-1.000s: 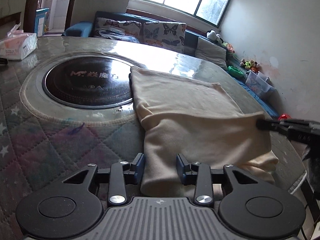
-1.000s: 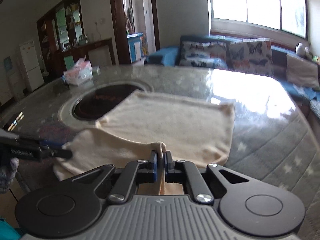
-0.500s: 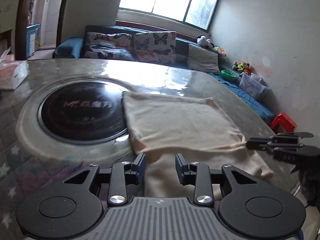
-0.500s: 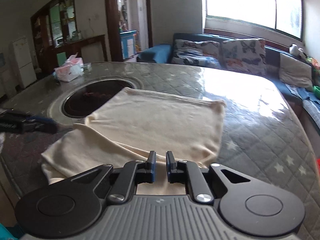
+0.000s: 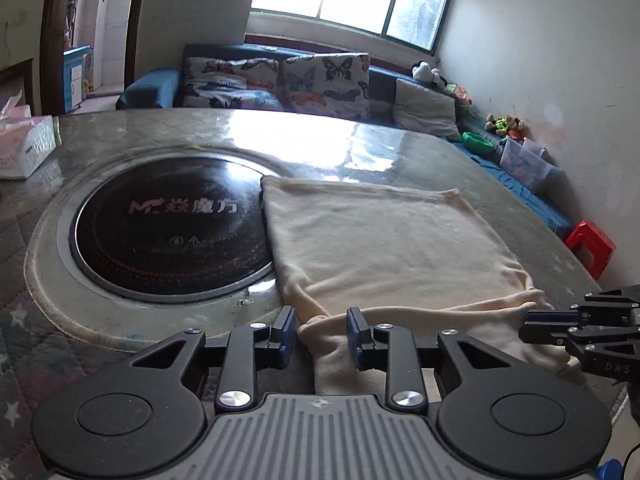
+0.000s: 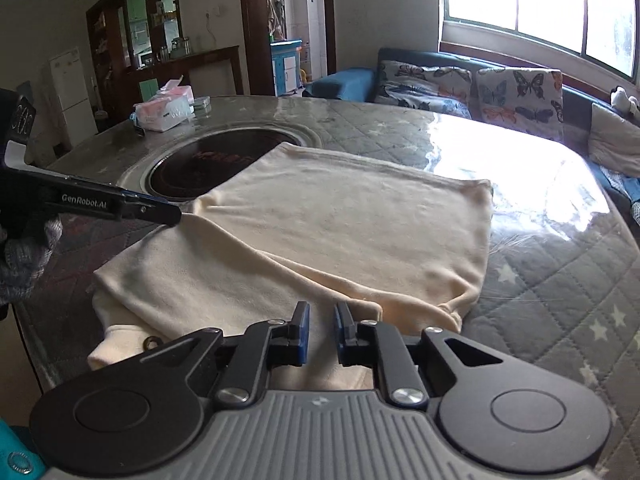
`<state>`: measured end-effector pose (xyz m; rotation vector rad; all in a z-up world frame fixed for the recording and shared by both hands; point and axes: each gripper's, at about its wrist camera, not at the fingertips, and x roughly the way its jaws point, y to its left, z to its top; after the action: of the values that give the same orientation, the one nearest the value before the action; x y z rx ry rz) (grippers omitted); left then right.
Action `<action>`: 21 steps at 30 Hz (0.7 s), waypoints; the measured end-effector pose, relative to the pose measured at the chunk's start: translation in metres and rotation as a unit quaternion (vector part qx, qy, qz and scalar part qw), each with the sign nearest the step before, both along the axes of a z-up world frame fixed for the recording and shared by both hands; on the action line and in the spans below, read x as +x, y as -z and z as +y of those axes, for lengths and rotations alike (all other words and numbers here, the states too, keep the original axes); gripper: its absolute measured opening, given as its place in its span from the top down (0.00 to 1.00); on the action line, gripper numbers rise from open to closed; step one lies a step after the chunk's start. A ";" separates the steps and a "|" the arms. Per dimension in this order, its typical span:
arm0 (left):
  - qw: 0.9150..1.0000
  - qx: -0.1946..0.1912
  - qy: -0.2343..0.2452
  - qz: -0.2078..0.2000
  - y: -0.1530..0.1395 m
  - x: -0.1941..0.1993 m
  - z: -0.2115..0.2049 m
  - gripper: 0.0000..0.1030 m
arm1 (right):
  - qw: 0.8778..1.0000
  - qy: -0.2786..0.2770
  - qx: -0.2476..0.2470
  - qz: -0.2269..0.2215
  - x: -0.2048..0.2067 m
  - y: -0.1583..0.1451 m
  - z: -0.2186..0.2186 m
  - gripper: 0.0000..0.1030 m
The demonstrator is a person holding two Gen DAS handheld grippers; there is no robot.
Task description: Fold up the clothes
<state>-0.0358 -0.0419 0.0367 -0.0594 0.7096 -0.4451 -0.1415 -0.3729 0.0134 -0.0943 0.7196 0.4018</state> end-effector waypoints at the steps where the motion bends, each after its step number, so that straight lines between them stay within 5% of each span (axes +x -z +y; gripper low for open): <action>1: 1.000 0.001 0.008 -0.006 -0.002 -0.003 -0.003 0.71 | 1.000 -0.001 0.000 -0.001 -0.002 -0.001 0.000 0.82; 21: 0.989 0.084 0.107 -0.049 0.012 -0.064 -0.037 0.68 | 1.000 -0.008 -0.023 -0.011 -0.041 0.001 -0.001 0.75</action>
<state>-0.0994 -0.0784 0.0246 0.1983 0.6563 -0.5885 -0.1828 -0.3736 0.0128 -0.1485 0.7068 0.3988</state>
